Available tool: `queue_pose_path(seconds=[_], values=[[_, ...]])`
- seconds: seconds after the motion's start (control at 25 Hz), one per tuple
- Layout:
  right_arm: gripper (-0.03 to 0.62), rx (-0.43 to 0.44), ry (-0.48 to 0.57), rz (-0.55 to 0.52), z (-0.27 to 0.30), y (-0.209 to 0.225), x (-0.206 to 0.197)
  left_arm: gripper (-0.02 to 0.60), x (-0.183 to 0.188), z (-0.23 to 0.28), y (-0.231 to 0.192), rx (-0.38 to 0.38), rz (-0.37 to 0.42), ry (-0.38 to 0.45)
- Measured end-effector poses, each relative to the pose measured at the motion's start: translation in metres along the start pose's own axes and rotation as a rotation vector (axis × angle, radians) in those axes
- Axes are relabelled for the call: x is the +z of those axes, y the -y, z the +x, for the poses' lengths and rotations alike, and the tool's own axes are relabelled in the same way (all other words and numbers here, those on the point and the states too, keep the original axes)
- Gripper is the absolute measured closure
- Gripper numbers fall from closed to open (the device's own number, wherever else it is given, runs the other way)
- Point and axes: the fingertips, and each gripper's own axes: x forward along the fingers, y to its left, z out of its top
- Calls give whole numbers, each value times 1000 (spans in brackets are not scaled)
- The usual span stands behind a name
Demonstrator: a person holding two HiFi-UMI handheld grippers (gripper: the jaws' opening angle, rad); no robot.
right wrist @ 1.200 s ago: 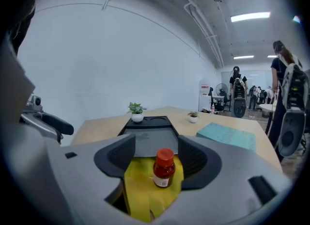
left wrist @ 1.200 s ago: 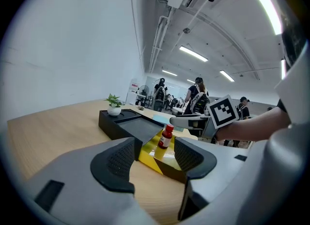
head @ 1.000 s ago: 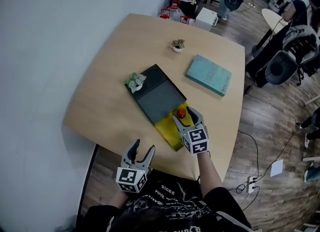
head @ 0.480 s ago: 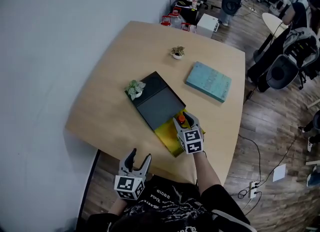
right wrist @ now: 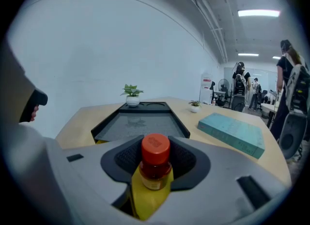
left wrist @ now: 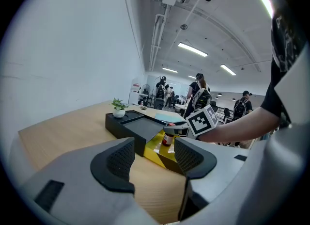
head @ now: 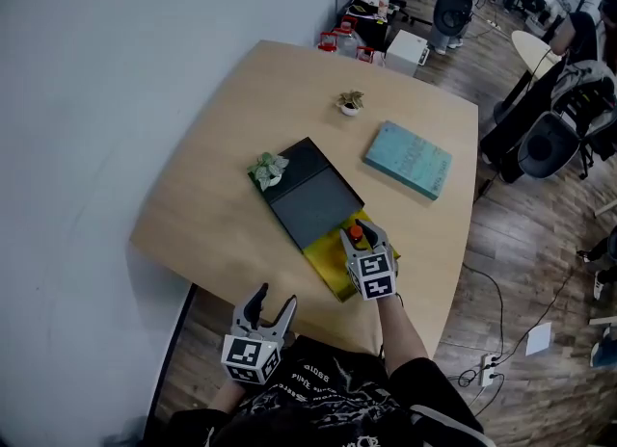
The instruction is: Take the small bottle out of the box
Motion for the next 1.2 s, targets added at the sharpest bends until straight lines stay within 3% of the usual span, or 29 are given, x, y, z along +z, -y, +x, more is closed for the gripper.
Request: queue_pose_path(seconds=[0.2, 0.4, 0.68, 1.2], values=[[437, 24, 32, 6, -10, -10, 14, 321, 3, -5, -1, -6, 0, 6], [437, 66, 72, -11, -25, -24, 35, 321, 0, -4, 10, -107, -14, -7], [437, 56, 134, -43, -56, -38, 59, 321, -2, -6, 11, -119, -23, -2], [437, 32, 171, -55, -107, -49, 75, 321, 1, 3, 32, -226, -50, 21]])
